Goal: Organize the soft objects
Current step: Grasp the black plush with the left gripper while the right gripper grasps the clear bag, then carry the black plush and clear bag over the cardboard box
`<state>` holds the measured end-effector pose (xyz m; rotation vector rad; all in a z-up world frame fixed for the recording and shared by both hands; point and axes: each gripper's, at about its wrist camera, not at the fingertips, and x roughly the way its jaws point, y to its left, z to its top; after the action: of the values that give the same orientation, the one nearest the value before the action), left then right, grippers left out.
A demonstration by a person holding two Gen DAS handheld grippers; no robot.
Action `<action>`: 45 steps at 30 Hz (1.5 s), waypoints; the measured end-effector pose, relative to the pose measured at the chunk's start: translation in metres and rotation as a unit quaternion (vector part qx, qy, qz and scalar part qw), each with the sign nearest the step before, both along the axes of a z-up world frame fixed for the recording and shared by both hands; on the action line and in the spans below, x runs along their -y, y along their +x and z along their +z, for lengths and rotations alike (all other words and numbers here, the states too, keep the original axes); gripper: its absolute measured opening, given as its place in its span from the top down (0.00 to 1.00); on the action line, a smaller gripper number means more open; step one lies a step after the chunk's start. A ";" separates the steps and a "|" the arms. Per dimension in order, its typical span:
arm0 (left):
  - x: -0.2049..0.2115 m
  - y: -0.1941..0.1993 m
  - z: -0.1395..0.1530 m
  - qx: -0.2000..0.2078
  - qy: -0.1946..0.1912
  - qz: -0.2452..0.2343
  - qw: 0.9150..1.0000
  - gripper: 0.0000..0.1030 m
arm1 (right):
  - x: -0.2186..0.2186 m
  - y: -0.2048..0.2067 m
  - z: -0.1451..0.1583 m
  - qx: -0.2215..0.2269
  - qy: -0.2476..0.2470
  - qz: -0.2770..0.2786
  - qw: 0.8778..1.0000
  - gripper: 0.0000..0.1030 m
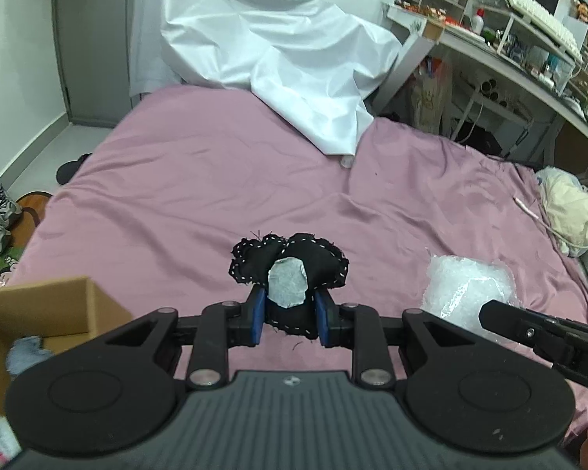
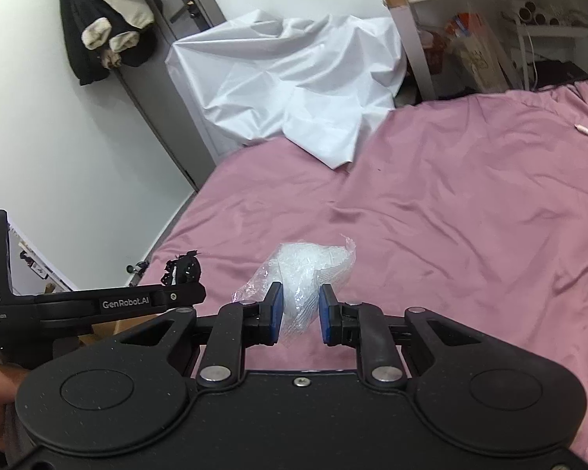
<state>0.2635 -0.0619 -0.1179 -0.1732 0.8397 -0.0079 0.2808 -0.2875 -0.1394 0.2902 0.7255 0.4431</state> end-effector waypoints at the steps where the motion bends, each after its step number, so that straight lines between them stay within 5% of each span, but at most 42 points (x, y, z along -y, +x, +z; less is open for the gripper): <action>1: -0.003 -0.004 0.003 0.003 -0.001 0.002 1.000 0.76 | -0.002 -0.003 0.002 0.003 0.000 0.001 1.000 0.81; 24: -0.078 -0.080 0.032 0.040 -0.014 0.052 0.998 0.76 | -0.063 -0.043 0.025 0.042 -0.009 0.041 0.998 0.82; 45: -0.153 -0.093 0.009 0.037 -0.048 0.103 0.993 0.74 | -0.132 -0.054 0.040 0.064 -0.043 0.100 0.992 0.81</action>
<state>0.1709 0.0914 -0.1084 -0.3484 0.7451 0.1381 0.2266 -0.1553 -0.0990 0.1061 0.6478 0.6124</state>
